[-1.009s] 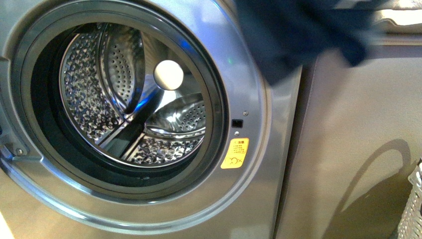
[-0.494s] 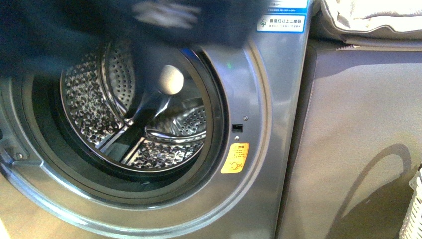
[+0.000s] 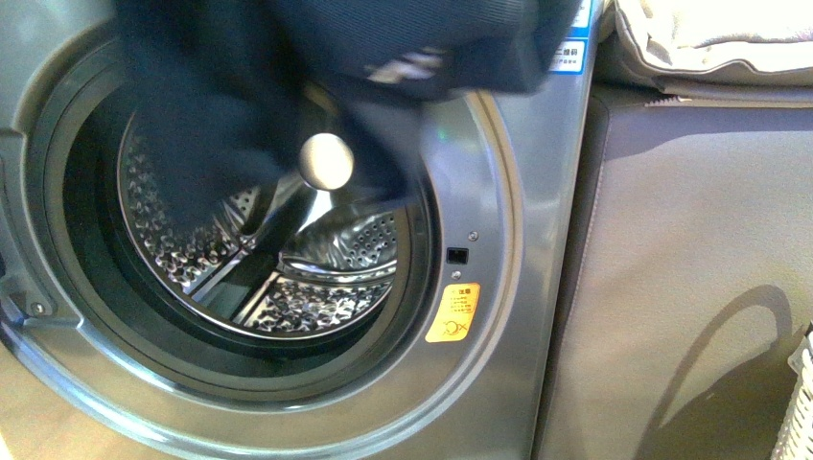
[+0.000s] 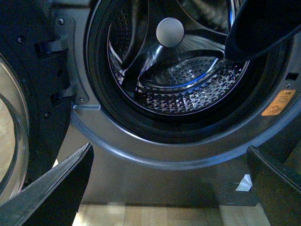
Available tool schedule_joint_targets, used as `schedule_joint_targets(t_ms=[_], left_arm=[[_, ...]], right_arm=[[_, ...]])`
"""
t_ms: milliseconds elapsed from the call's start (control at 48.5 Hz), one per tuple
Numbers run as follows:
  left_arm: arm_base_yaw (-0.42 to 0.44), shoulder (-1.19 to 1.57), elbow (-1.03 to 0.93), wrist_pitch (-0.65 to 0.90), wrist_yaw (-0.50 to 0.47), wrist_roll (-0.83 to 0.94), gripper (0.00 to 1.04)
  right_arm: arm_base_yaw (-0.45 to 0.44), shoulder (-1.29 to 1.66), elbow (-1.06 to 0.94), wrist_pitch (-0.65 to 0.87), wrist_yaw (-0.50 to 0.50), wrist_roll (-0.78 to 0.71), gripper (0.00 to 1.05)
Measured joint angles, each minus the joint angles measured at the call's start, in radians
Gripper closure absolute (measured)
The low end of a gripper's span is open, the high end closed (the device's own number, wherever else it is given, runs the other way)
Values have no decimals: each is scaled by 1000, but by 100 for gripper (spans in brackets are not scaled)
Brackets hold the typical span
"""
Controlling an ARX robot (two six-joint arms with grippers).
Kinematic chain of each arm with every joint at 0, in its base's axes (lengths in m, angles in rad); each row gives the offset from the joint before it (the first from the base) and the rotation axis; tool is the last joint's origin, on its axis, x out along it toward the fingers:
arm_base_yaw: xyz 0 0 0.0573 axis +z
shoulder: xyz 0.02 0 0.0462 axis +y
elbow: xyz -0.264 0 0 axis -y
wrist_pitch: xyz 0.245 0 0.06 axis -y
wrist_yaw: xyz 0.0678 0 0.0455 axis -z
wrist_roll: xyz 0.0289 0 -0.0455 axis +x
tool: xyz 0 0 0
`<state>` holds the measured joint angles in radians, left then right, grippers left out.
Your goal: Put clothes into washing machine
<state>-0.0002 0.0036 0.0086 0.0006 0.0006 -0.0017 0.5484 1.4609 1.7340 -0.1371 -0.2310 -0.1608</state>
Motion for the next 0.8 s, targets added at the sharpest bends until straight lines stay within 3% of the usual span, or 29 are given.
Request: schedule_joint_targets(t_ms=[597, 639, 700, 803], left_arm=[[1, 0, 0, 1, 8, 0, 7], [72, 42, -1, 91, 209, -10, 7], [169, 128, 2, 228, 401, -20, 7], [265, 286, 29, 408, 575, -37, 7]], right_arm=[[0, 0, 0, 0, 0, 0, 97], [0, 0, 0, 0, 0, 0, 97], [0, 0, 0, 0, 1, 0, 97], [0, 0, -1, 0, -3, 0, 97]])
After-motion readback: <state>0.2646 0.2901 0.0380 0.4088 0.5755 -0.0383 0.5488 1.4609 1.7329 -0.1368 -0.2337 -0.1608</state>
